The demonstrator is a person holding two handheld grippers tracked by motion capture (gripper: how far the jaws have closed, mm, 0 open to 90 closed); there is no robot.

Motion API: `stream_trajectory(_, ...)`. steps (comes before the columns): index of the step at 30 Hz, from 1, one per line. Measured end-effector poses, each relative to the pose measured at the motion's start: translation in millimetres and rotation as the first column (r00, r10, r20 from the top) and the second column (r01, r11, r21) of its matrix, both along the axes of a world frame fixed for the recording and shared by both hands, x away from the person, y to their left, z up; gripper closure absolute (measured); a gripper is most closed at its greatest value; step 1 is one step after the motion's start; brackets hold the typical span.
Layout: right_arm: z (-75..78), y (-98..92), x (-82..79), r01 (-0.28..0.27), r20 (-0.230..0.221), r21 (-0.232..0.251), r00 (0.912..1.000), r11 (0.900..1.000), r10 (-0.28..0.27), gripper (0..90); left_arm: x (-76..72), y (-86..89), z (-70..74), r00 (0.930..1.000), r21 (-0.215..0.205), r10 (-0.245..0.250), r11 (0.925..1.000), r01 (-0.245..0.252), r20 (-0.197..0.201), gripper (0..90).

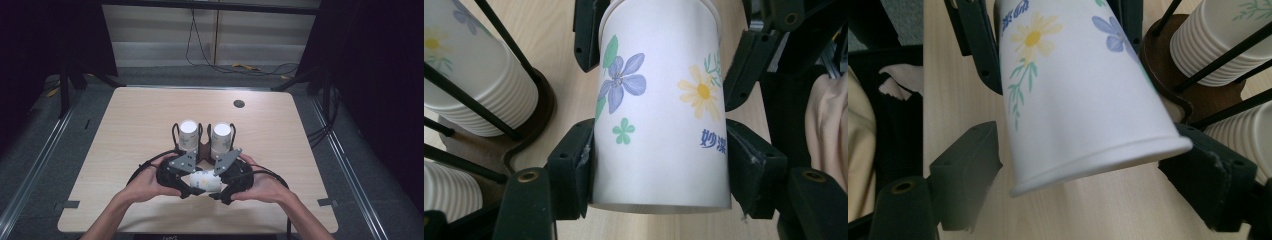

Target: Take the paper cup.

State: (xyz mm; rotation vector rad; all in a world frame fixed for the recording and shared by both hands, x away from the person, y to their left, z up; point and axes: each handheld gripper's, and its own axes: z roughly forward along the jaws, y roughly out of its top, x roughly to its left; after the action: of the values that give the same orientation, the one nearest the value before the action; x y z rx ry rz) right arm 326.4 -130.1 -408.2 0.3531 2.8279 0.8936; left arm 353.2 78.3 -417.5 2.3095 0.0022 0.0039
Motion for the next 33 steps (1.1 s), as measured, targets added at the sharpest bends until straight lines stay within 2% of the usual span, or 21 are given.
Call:
stream_trajectory(7,-2.2,-10.7,-0.8,0.054,0.001,0.071,0.9985,0.996,-0.055,16.2,1.6,7.3,-2.3,0.9999,-0.054,0.007,0.9985,-0.008,-0.013,35.8)
stream_trajectory(9,-2.3,-13.0,-2.1,0.06,0.005,0.109,0.9981,0.992,-0.061,16.4,3.2,9.7,-3.3,0.9999,-0.058,0.013,0.9982,-0.013,-0.002,35.7)
stream_trajectory(10,-2.9,-13.6,-2.3,0.065,0.007,0.117,0.9977,0.991,-0.067,16.4,3.8,11.1,-3.4,0.9998,-0.067,0.018,0.9976,-0.019,-0.011,35.7)
stream_trajectory(12,-4.1,-15.2,-2.5,0.078,0.009,0.131,0.9968,0.988,-0.08,16.4,5.0,14.4,-2.2,0.9996,-0.109,0.017,0.9939,-0.019,-0.021,35.8)
stream_trajectory(16,-2.7,-18.1,-3.4,0.102,0.018,0.189,0.9941,0.977,-0.107,17.2,7.1,18.4,1.2,0.999,-0.15,0.024,0.9883,-0.03,-0.037,35.8)
stream_trajectory(20,0.1,-19.3,-5.0,0.106,0.024,0.216,0.9932,0.971,-0.114,17.7,8.0,19.8,2.0,0.9986,-0.187,0.028,0.9817,-0.036,-0.045,35.8)
stream_trajectory(23,2.9,-21.8,-6.9,0.111,0.023,0.25,0.9925,0.962,-0.12,17.7,8.6,22.4,2.3,0.9982,-0.199,0.046,0.9785,-0.053,-0.038,35.7)
stream_trajectory(25,4.4,-23.6,-8.1,0.119,0.032,0.272,0.9907,0.955,-0.132,18.1,9.7,24.5,2.0,0.997,-0.217,0.06,0.9737,-0.069,-0.048,35.8)
stream_trajectory(29,4.4,-27.3,-8.6,0.139,0.027,0.313,0.9875,0.939,-0.155,18.4,12.6,28.7,2.3,0.9941,-0.266,0.079,0.9592,-0.096,-0.074,35.8)
stream_trajectory(31,4.8,-29.0,-8.2,0.147,0.024,0.328,0.9862,0.933,-0.164,18.4,12.7,30.1,2.4,0.9931,-0.281,0.083,0.9542,-0.103,-0.083,35.8)
stream_trajectory(33,5.9,-30.9,-7.9,0.153,0.018,0.356,0.9851,0.922,-0.171,18.4,12.9,31.5,2.1,0.993,-0.293,0.08,0.9508,-0.103,-0.087,35.8)
